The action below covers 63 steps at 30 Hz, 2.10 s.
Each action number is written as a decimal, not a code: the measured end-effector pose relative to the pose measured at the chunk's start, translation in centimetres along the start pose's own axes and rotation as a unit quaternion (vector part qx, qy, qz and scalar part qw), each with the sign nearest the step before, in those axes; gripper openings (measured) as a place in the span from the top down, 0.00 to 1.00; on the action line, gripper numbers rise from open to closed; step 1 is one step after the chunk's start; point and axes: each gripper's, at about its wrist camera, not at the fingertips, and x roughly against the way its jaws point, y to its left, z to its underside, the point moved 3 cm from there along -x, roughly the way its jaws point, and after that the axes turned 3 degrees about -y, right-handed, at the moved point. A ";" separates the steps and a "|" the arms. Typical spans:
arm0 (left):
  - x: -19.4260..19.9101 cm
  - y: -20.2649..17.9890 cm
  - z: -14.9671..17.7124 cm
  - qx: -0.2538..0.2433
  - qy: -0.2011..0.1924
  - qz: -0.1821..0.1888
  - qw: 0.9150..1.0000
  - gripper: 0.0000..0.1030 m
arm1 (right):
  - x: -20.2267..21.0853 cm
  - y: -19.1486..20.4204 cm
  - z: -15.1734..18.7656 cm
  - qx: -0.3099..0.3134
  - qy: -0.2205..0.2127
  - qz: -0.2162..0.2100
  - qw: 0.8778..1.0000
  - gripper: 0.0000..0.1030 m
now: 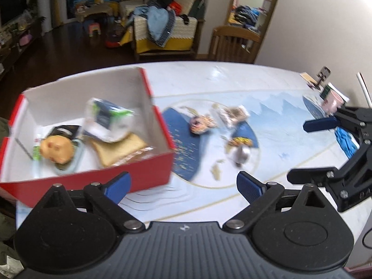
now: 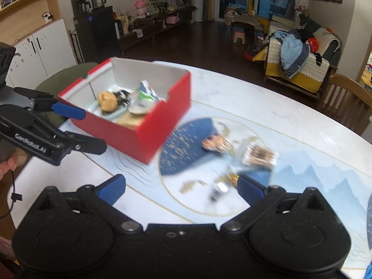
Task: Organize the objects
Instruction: 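Grasp the silver tin with the left gripper while the right gripper grasps the yellow snack bag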
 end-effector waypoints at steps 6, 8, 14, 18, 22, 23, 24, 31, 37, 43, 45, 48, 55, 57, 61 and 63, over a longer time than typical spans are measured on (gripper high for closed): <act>-2.6 -4.1 0.8 -0.016 0.015 0.013 1.000 0.01 | 0.5 -3.8 2.4 -0.020 0.009 0.015 1.000 0.01; -3.3 -5.2 1.1 -0.019 0.021 0.019 0.999 0.01 | 0.5 -5.0 3.0 -0.026 0.012 0.022 0.999 0.01; -6.1 -7.8 1.6 -0.038 0.031 0.031 0.998 0.00 | -0.1 -8.4 4.2 -0.049 0.018 0.040 0.998 0.01; -7.9 -8.9 1.6 -0.042 0.042 0.033 0.998 0.00 | -1.3 -10.2 4.7 -0.052 0.027 0.049 0.997 0.01; -10.1 -9.6 1.5 -0.041 0.052 0.031 0.997 0.00 | -2.5 -11.5 4.7 -0.045 0.031 0.050 0.997 0.01; -10.7 -9.8 1.4 -0.044 0.053 0.024 0.997 0.00 | -2.8 -11.7 4.6 -0.043 0.033 0.050 0.997 0.01; -11.3 -9.9 1.4 -0.048 0.052 0.015 0.997 0.00 | -3.2 -12.0 4.5 -0.041 0.034 0.048 0.997 0.01; -15.0 -10.2 1.1 -0.051 0.045 -0.018 0.997 0.00 | -7.4 -13.1 4.6 -0.022 0.065 0.047 0.997 0.03; -17.1 -10.2 1.2 -0.055 0.035 -0.031 0.997 0.00 | -10.5 -13.2 4.7 0.005 0.082 0.029 0.996 0.11; -18.1 -10.5 1.2 -0.064 0.020 -0.047 0.997 0.01 | -12.8 -12.6 3.7 0.021 0.092 0.016 0.995 0.20; -18.3 -10.5 1.2 -0.069 0.018 -0.054 0.996 0.01 | -13.3 -12.4 3.3 0.024 0.091 0.007 0.996 0.22; -18.6 -10.4 1.3 -0.072 0.013 -0.061 0.995 0.04 | -13.8 -12.2 2.9 0.027 0.091 -0.006 0.995 0.32; -18.8 -10.4 1.2 -0.072 0.006 -0.057 0.996 0.32 | -14.6 -11.2 2.1 0.041 0.083 -0.025 0.995 0.44; -18.7 -10.6 1.2 -0.076 0.001 -0.058 0.995 0.45 | -14.8 -11.0 2.0 0.041 0.082 -0.028 0.995 0.49; -18.7 -11.2 1.1 -0.086 0.000 -0.049 0.995 0.58 | -15.1 -10.7 2.0 0.042 0.084 -0.032 0.995 0.56; -18.7 -11.3 1.1 -0.085 0.002 -0.045 0.995 0.65 | -15.2 -10.4 2.1 0.042 0.086 -0.033 0.995 0.61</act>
